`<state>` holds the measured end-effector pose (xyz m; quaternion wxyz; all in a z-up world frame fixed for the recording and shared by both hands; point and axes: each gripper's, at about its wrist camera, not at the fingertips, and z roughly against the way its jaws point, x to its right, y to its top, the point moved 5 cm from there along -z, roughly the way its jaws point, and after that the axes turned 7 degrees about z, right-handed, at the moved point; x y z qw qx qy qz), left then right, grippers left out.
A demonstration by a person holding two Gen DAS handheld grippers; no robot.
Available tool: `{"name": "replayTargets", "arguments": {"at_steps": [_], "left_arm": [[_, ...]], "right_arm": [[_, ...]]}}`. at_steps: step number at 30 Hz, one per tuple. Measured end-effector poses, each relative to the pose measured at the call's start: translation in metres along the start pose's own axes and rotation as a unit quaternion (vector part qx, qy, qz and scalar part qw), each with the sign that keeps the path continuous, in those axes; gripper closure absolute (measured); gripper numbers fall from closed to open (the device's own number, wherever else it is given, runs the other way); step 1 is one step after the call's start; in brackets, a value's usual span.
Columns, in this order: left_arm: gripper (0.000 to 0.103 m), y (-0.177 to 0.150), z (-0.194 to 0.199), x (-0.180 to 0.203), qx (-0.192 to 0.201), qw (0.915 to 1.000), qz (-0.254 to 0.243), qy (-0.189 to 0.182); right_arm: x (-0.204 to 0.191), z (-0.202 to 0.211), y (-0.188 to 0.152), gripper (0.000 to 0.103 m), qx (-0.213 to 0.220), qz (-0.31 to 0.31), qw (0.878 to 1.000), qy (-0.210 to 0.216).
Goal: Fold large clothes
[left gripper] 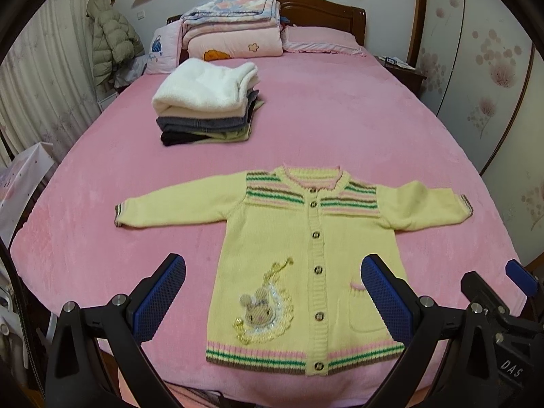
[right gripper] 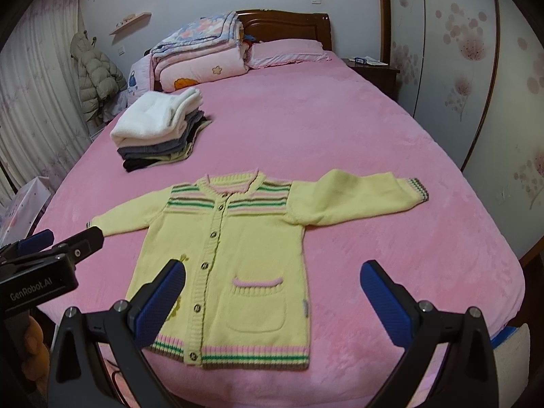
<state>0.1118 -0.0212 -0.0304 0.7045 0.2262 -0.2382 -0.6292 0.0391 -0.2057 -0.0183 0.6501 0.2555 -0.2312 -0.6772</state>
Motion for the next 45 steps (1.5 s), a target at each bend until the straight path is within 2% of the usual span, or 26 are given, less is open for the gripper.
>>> {"name": "replayTargets", "arguments": {"at_steps": [6, 9, 14, 17, 23, 26, 32, 36, 39, 41, 43, 45], "left_arm": [[0.001, 0.030, -0.002, 0.021, 0.023, 0.9996, -0.011, -0.007], [0.001, 0.050, -0.006, 0.040, 0.041, 0.9989, -0.021, -0.008], [0.001, 0.069, -0.026, 0.075, 0.044, 0.9977, -0.042, -0.031], [0.001, 0.078, -0.048, 0.099, 0.050, 0.9973, -0.047, -0.029], [0.001, 0.080, -0.099, 0.148, 0.049, 0.9949, -0.061, -0.063], [0.001, 0.077, -0.131, 0.175, 0.069, 0.9929, -0.060, -0.075], [0.001, 0.052, -0.202, 0.222, 0.027, 0.9916, -0.099, -0.079], [0.001, 0.033, -0.237, 0.239, -0.011, 0.9892, -0.118, -0.087], [0.003, 0.021, -0.260, 0.246, -0.034, 0.9884, -0.135, -0.062], [0.003, 0.015, -0.269, 0.246, -0.049, 0.9883, -0.132, -0.057], [0.005, 0.008, -0.282, 0.247, -0.083, 0.9866, -0.126, -0.063], [0.010, 0.004, -0.289, 0.250, -0.095, 0.9855, -0.125, -0.064]], "right_arm": [[0.035, -0.001, 0.025, 0.000, 0.018, -0.021, 1.000, -0.011], [0.062, -0.006, 0.039, 0.000, 0.028, -0.042, 0.998, -0.021], [0.117, -0.018, 0.056, 0.000, 0.047, -0.081, 0.994, -0.051], [0.148, -0.029, 0.063, 0.000, 0.055, -0.105, 0.991, -0.057], [0.203, -0.069, 0.065, 0.000, 0.052, -0.159, 0.985, -0.052], [0.223, -0.096, 0.059, 0.006, 0.045, -0.189, 0.980, -0.046], [0.257, -0.158, 0.031, 0.009, 0.017, -0.256, 0.966, -0.042], [0.276, -0.192, 0.011, 0.012, 0.006, -0.303, 0.952, -0.040], [0.284, -0.212, -0.002, 0.015, -0.007, -0.331, 0.943, -0.034], [0.287, -0.222, -0.008, 0.018, -0.017, -0.338, 0.940, -0.034], [0.287, -0.229, -0.011, 0.019, -0.021, -0.335, 0.941, -0.043], [0.285, -0.233, -0.010, 0.022, -0.021, -0.331, 0.942, -0.049]]}}
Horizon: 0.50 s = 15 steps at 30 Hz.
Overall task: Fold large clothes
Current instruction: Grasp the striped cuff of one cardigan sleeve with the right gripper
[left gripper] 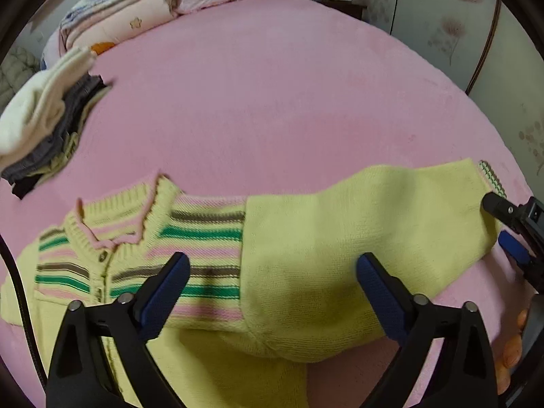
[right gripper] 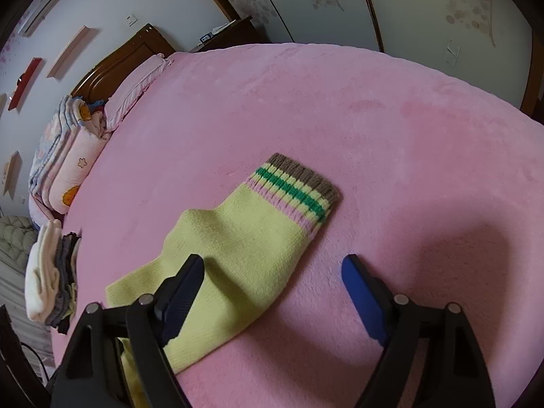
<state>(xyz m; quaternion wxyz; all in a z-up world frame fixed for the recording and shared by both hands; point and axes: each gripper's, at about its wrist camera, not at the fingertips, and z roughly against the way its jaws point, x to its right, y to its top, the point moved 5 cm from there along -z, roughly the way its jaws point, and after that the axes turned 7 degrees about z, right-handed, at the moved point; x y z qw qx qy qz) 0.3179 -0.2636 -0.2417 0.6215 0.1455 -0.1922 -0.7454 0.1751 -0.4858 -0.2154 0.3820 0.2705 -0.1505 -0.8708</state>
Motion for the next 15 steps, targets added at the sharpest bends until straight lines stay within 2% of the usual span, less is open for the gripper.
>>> {"name": "replayTargets", "arguments": {"at_steps": [1, 2, 3, 4, 5, 7, 9, 10, 15], "left_arm": [[0.014, -0.001, -0.003, 0.002, -0.002, 1.0000, -0.004, -0.001], [0.016, -0.002, -0.004, 0.004, -0.002, 1.0000, -0.007, -0.003], [0.023, -0.003, -0.005, 0.005, -0.003, 0.9999, -0.009, -0.007], [0.035, -0.003, -0.005, 0.008, -0.004, 0.9999, -0.009, -0.012], [0.042, -0.004, -0.005, 0.011, -0.009, 0.9995, -0.009, -0.029], [0.070, -0.006, 0.003, 0.015, -0.016, 0.9987, -0.009, -0.048], [0.080, -0.006, 0.014, 0.018, -0.009, 0.9985, -0.011, -0.053], [0.084, -0.006, 0.020, 0.017, -0.002, 0.9986, -0.011, -0.051], [0.085, 0.001, 0.055, -0.010, 0.029, 0.9976, 0.013, -0.062]], "right_arm": [[-0.001, -0.001, 0.001, 0.030, 0.003, 0.002, 1.000, -0.001], [-0.002, -0.003, 0.001, 0.044, 0.003, 0.003, 1.000, -0.001], [-0.003, -0.005, 0.002, 0.054, 0.001, 0.005, 1.000, 0.004], [-0.005, -0.007, 0.002, 0.074, -0.003, 0.008, 1.000, 0.015], [-0.008, -0.008, 0.002, 0.085, -0.004, 0.011, 1.000, 0.026], [-0.008, 0.000, 0.002, 0.090, 0.011, 0.015, 0.999, 0.036], [-0.012, 0.014, 0.005, 0.091, 0.036, 0.016, 0.997, 0.067], [-0.014, 0.020, 0.006, 0.092, 0.044, 0.018, 0.996, 0.076], [-0.049, 0.062, 0.011, 0.092, 0.088, 0.085, 0.988, 0.097]]}}
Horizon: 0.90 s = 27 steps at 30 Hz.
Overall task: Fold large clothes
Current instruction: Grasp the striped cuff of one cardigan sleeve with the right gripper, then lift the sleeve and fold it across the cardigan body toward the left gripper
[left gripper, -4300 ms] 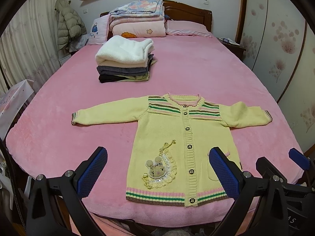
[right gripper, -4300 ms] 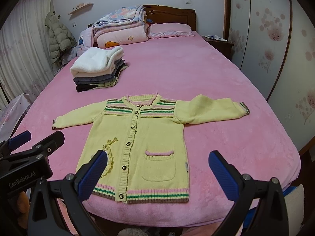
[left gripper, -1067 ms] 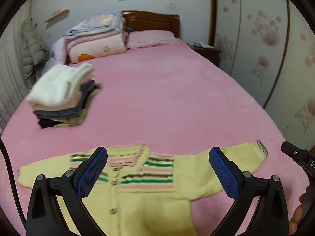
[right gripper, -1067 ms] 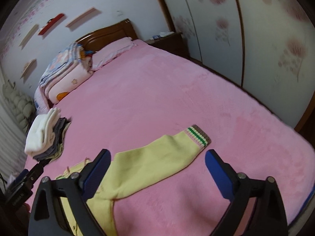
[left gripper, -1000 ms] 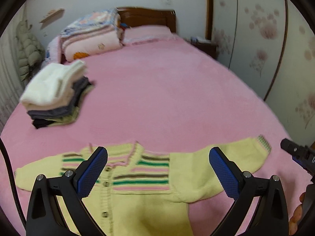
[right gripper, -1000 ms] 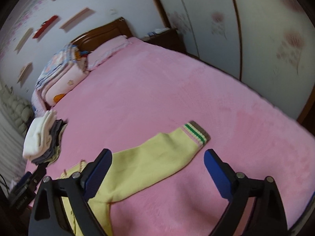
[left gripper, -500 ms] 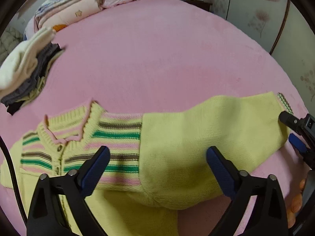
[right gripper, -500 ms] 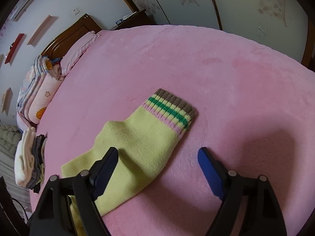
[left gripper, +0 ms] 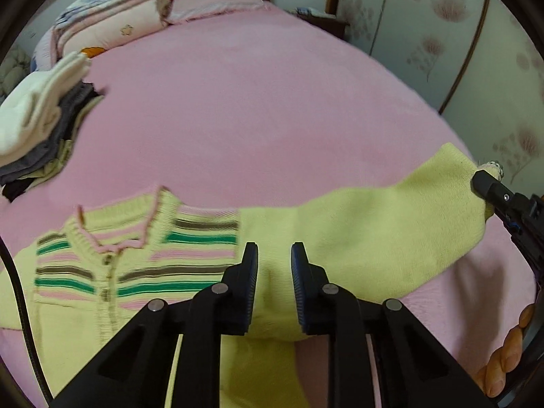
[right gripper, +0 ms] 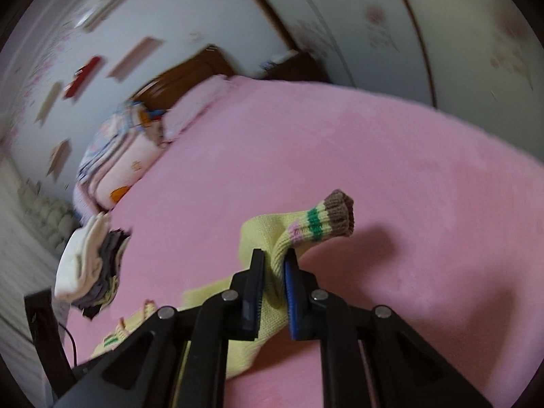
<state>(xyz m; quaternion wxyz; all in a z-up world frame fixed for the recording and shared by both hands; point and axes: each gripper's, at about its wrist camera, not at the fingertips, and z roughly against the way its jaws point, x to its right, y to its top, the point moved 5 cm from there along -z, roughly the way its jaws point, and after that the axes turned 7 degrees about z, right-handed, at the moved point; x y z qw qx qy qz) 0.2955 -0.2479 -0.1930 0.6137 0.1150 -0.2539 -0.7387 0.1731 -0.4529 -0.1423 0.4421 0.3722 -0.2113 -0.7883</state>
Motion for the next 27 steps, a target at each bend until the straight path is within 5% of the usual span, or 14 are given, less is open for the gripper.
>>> {"name": "replayTargets", "arguments": {"at_steps": [7, 11, 16, 18, 22, 27], "left_arm": [[0.085, 0.013, 0.048, -0.070, 0.031, 0.9985, 0.043, 0.016], [0.083, 0.013, 0.058, -0.114, 0.039, 0.9966, 0.066, 0.028], [0.058, 0.003, 0.053, -0.149, 0.046, 0.9939, 0.098, 0.023], [0.045, -0.005, 0.046, -0.158, 0.034, 0.9926, 0.116, -0.009], [0.042, -0.017, 0.030, -0.170, -0.019, 0.9877, 0.146, -0.052], [0.042, -0.028, 0.020, -0.170, -0.044, 0.9856, 0.143, -0.078]], "right_arm": [[-0.095, 0.016, 0.015, 0.092, 0.019, 0.150, 0.988, 0.024], [-0.148, 0.008, -0.013, 0.091, 0.006, 0.240, 0.970, 0.033], [-0.191, -0.026, -0.068, 0.091, -0.055, 0.317, 0.946, 0.050], [-0.199, -0.041, -0.090, 0.088, -0.082, 0.341, 0.935, 0.056], [-0.211, -0.065, -0.137, 0.075, -0.156, 0.378, 0.912, 0.039], [-0.192, -0.053, -0.128, 0.057, -0.169, 0.324, 0.928, 0.065]]}}
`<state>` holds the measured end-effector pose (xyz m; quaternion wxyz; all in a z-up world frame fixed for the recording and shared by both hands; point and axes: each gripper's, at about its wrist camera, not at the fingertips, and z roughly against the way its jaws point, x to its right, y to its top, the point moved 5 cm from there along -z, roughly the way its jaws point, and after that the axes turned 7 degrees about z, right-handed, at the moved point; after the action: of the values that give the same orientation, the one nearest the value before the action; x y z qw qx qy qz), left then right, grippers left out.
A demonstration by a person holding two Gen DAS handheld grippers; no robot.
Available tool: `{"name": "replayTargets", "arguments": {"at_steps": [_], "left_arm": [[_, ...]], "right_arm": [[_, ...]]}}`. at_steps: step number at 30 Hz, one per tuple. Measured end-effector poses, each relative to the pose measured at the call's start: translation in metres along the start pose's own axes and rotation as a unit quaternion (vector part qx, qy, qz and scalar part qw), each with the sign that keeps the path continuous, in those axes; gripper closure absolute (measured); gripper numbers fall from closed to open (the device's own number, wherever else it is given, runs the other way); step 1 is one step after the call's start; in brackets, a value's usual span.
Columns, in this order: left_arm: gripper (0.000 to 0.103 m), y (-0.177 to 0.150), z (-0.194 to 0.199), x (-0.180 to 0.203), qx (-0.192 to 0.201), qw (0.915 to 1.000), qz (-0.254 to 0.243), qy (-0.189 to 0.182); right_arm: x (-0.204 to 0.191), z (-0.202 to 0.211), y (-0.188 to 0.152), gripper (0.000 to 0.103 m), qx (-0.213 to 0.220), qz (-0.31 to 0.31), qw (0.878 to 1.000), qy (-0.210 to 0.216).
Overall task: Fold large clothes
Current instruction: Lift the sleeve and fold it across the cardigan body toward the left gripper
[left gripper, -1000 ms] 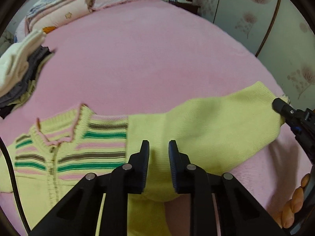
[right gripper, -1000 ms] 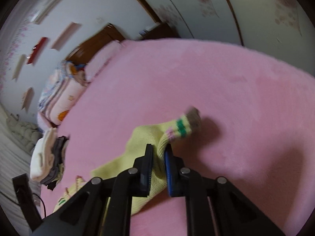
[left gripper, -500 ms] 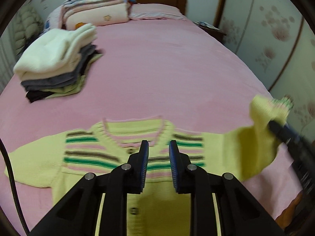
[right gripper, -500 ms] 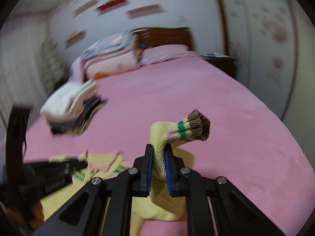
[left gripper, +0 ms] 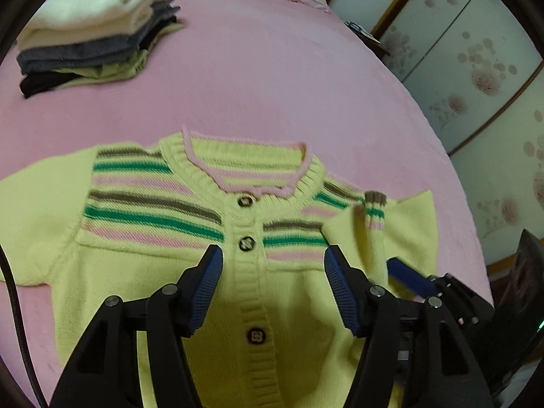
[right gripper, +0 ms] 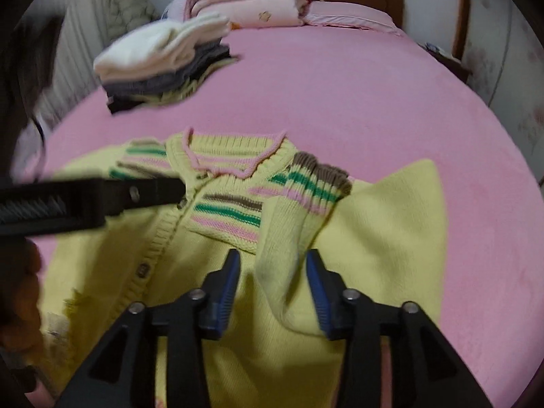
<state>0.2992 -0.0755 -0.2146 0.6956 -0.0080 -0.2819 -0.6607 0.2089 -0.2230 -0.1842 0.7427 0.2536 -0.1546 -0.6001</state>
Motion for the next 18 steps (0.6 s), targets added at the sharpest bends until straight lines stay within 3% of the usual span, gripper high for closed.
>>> {"name": "replayTargets", "arguments": {"at_steps": [3, 10, 18], "left_arm": [[0.042, -0.004, -0.002, 0.003, -0.009, 0.9996, 0.002, -0.025], [0.042, -0.010, -0.007, 0.033, -0.017, 0.9988, -0.033, -0.033], [0.042, 0.005, -0.042, 0.088, -0.036, 0.9951, -0.092, 0.006]], "right_arm": [[0.013, 0.023, 0.000, 0.052, 0.018, -0.034, 0.999, 0.019], [0.033, 0.063, -0.020, 0.052, 0.052, -0.097, 0.994, 0.029], [0.046, 0.049, -0.048, 0.052, 0.018, -0.131, 0.991, 0.000]]}}
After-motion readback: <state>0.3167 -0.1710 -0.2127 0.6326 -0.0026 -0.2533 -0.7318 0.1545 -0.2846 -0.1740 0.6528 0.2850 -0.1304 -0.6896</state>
